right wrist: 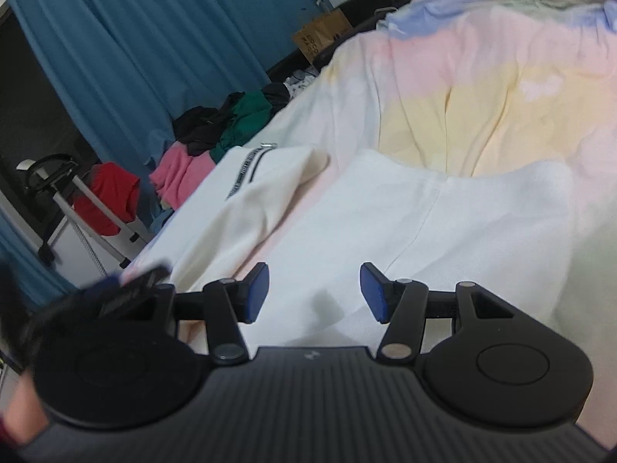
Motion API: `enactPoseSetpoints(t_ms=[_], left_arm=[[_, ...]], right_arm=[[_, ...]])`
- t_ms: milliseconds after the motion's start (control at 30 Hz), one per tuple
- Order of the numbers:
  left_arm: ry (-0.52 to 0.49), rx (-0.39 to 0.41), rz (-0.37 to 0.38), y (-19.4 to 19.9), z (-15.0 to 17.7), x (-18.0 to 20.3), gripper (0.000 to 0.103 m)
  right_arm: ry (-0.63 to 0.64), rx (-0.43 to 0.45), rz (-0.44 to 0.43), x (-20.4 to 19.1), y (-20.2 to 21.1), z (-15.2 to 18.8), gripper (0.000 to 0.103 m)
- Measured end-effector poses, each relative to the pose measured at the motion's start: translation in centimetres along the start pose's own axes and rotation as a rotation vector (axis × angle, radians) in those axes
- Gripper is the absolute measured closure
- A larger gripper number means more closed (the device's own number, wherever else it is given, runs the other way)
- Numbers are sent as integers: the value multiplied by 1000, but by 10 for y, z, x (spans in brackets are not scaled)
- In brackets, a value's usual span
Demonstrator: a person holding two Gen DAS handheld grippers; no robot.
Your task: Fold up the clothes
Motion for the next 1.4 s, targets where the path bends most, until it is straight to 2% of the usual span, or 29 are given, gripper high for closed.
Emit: enactPoseSetpoints(t_ms=[100,200,300,333,367,500,567,633,733,867,933,1033,1067,1100,1133,1200,1267,1400], left_arm=[[-72,-71,64,-42,-10,9,23],[-146,-133,107,-70,-6,18,40],[-145,-137,123,-77,-7,18,67],[-130,-131,139,-75,-9,16,79],[-111,-123,158,-72,-13,12,86],[28,-60,225,-57,-42,-20,93],[70,-18,206,-54,-63,-42,94],[99,15,146,-59,-81,-60,94],[99,24,-2,-84,-97,-81,94],[81,-33,-198,-136,-94,-92,93],[88,-66,-240,-155,-85,-97,90],[81,-75,-249,-166,-77,-98,83],[83,-72,-244,-164,-77,-98,73],[86,-70,-240,-160,-77,-98,63],[94,-67,-236,-150,-77,-98,45],[116,-59,-226,-125,-76,-97,35],[132,-39,-204,-83,-69,-89,26],[155,11,-159,17,-39,-70,23]], right_arm=[[-5,-12,11,5,-17,4,47],[-16,-22,14,9,-33,6,48],[-27,-26,18,10,-42,8,48],[-30,-26,19,10,-44,9,48],[-31,-25,21,9,-44,9,48],[-52,-41,25,10,-39,6,49],[-83,-51,12,9,-30,6,47],[-66,-23,-17,4,-20,7,47],[-9,-8,-18,-6,-20,8,47],[-18,-25,-20,-3,-31,9,47],[-10,-28,-16,-2,-37,10,47],[10,-25,-13,-3,-43,12,47],[17,-24,-13,-3,-45,12,47],[23,-24,-12,-4,-47,13,47],[29,-22,-13,-5,-48,13,47],[40,-17,-18,-7,-49,12,47],[46,-11,-24,-9,-49,12,47],[62,5,-45,-14,-43,12,48]])
Point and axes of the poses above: each gripper's, at about its wrist camera, not at the fingertips, and y roughly against the way its jaws point, x to its right, z to its underside, the point moved 3 cm from there along -y, roughly the way its jaws point, and after that the axes turned 7 degrees about y, right-handed, at the moved point
